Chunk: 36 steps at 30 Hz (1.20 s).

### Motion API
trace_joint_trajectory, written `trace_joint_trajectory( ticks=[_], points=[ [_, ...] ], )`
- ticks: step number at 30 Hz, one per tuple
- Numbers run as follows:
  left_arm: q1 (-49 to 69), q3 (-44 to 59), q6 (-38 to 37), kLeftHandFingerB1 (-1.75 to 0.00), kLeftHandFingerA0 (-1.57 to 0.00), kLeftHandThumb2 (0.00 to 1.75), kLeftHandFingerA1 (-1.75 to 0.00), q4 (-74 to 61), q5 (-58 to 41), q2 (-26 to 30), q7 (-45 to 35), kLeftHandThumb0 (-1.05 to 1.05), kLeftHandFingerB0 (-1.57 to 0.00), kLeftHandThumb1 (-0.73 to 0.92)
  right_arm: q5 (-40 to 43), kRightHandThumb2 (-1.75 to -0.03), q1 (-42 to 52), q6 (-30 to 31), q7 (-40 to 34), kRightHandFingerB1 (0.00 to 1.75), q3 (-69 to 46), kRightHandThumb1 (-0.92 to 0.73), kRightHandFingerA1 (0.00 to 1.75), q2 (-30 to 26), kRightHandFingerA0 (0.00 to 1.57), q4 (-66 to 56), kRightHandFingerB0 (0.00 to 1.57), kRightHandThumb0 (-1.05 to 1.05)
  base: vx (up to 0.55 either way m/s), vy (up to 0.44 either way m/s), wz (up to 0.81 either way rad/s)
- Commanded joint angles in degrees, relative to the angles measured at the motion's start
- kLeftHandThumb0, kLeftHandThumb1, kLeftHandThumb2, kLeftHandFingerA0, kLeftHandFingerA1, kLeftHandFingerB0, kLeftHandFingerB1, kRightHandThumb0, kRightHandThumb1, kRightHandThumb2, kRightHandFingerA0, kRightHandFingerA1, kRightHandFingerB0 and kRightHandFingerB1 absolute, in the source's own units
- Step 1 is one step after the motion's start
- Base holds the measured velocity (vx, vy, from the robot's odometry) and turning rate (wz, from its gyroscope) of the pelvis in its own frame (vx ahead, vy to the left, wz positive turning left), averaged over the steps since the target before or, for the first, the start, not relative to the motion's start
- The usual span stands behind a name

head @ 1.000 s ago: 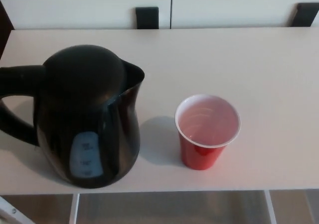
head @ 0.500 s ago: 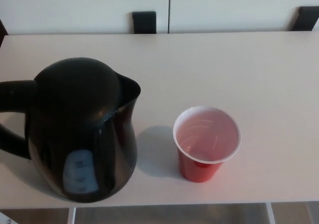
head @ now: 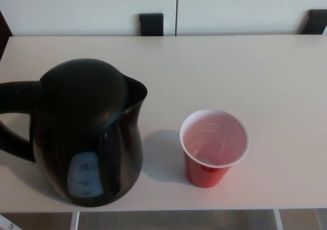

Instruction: The robot walk towards a table in front and uses its left hand to pick up the pot from the base and pour water to the cup on the right hand side

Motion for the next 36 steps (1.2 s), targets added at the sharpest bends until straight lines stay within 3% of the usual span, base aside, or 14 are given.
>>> trace_joint_trajectory(
  ticks=[1, 11, 12, 13, 14, 16, 19, 20, 21, 22, 25, 26, 27, 36],
  points=[
    [2.0, 3.3, -5.5, -0.21, -0.11, 0.67, -0.14, -25.9, -4.1, -4.3, 5.1, -0.55, -0.15, 0.38, 1.3, -0.88, 0.0, 0.9, 0.9, 0.47, -0.8, -0.44, 0.57, -0.9, 0.34, -1.8, 0.12, -0.14, 0.00, 0.000, 0.00],
    [-5.2, -5.8, 2.4, -0.29, -0.06, 0.59, -0.34, -35.6, -1.9, -5.2, 4.7, -0.37, -0.07, 0.31, 1.6, -0.87, -0.6, 1.0, 0.4, 0.48, -1.6, -0.43, 0.58, -0.9, 0.36, -1.2, 0.15, -0.14, 0.00, 0.000, 0.00],
    [-6.6, -7.2, 2.9, -0.29, -0.09, 0.52, -0.32, -35.1, -0.7, -5.3, 5.3, -0.31, -0.11, 0.41, 1.6, -0.87, -0.5, 1.3, 0.0, 0.48, -1.7, -0.42, 0.58, -0.9, 0.37, -1.6, 0.16, -0.14, 0.00, 0.000, 0.00],
    [-8.3, -8.3, 2.2, -0.43, 0.00, 0.69, -0.44, -33.2, 0.5, -5.0, 5.3, -0.26, -0.03, 0.25, 2.0, -0.87, -0.4, 1.8, 0.3, 0.48, -2.0, -0.43, 0.58, -0.7, 0.36, -2.0, 0.15, -0.14, 0.00, 0.000, 0.00],
    [-9.5, -9.0, 1.9, -0.48, -0.01, 0.81, -0.50, -31.9, 1.1, -5.0, 5.5, -0.19, 0.00, 0.30, 2.2, -0.87, -0.5, 2.0, 0.4, 0.48, -2.3, -0.43, 0.59, -0.7, 0.37, -2.1, 0.15, -0.13, 0.00, 0.000, 0.00],
    [-13.4, -10.9, -0.1, -0.32, -0.08, 0.55, -0.37, -26.9, 2.7, -4.3, 5.2, -0.32, -0.08, 0.36, 2.1, -0.87, -0.4, 1.5, 0.8, 0.48, -2.4, -0.42, 0.57, -0.7, 0.35, -1.8, 0.15, -0.14, 0.00, 0.000, 0.00],
    [-15.8, -12.1, -1.7, -0.30, -0.08, 0.53, -0.32, -23.8, 3.3, -3.8, 4.8, -0.28, -0.10, 0.39, 2.3, -0.86, -0.5, 1.7, 0.9, 0.48, -2.7, -0.42, 0.57, -0.7, 0.34, -2.0, 0.14, -0.14, 0.00, 0.000, 0.00],
    [-16.8, -12.5, -2.1, -0.43, 0.00, 0.67, -0.44, -22.6, 3.6, -3.5, 4.8, -0.26, -0.02, 0.24, 2.3, -0.87, -0.3, 1.8, 0.7, 0.48, -2.8, -0.42, 0.58, -0.6, 0.36, -2.4, 0.14, -0.14, 0.00, 0.000, 0.00],
    [-19.1, -13.4, -2.9, -0.29, -0.08, 0.52, -0.33, -19.6, 3.9, -2.8, 4.0, -0.30, -0.10, 0.40, 2.5, -0.87, -0.2, 1.5, 1.6, 0.48, -2.8, -0.43, 0.58, -0.6, 0.35, -2.2, 0.14, -0.13, 0.00, 0.000, 0.00],
    [-19.9, -13.9, -3.2, -0.43, 0.00, 0.70, -0.45, -18.7, 4.4, -2.5, 4.1, -0.27, -0.04, 0.25, 2.5, -0.87, -0.4, 1.5, 1.7, 0.48, -2.9, -0.43, 0.57, -0.7, 0.34, -1.9, 0.14, -0.14, 0.00, 0.000, 0.00],
    [-21.5, -15.8, -3.3, -0.41, 0.00, 0.68, -0.44, -17.2, 6.3, -1.5, 5.0, -0.30, -0.03, 0.26, 2.0, -0.86, -0.4, 1.4, 1.1, 0.48, -2.4, -0.42, 0.57, -0.8, 0.35, -1.9, 0.15, -0.15, 0.00, 0.000, 0.00],
    [-22.4, -16.4, -3.4, -0.32, -0.10, 0.55, -0.37, -16.5, 6.8, -1.3, 5.4, -0.36, -0.09, 0.39, 1.9, -0.86, -0.3, 1.7, 0.8, 0.48, -2.2, -0.42, 0.57, -0.8, 0.33, -2.5, 0.15, -0.15, 0.00, 0.000, 0.00],
    [-23.3, -17.0, -3.5, -0.42, -0.02, 0.69, -0.45, -15.9, 6.9, -1.1, 5.3, -0.27, -0.02, 0.25, 1.8, -0.87, -0.3, 1.8, 0.8, 0.48, -2.1, -0.43, 0.56, -0.8, 0.32, -2.8, 0.14, -0.16, 0.00, 0.000, 0.00],
    [-26.2, -19.9, -2.8, -0.48, -0.02, 0.82, -0.50, -13.3, 8.0, -1.2, 6.6, -0.18, 0.00, 0.30, 2.5, -0.87, -1.1, 3.0, 0.8, 0.48, -2.5, -0.43, 0.57, -1.0, 0.34, -3.3, 0.15, -0.15, 0.00, 0.000, 0.00]
  ],
)
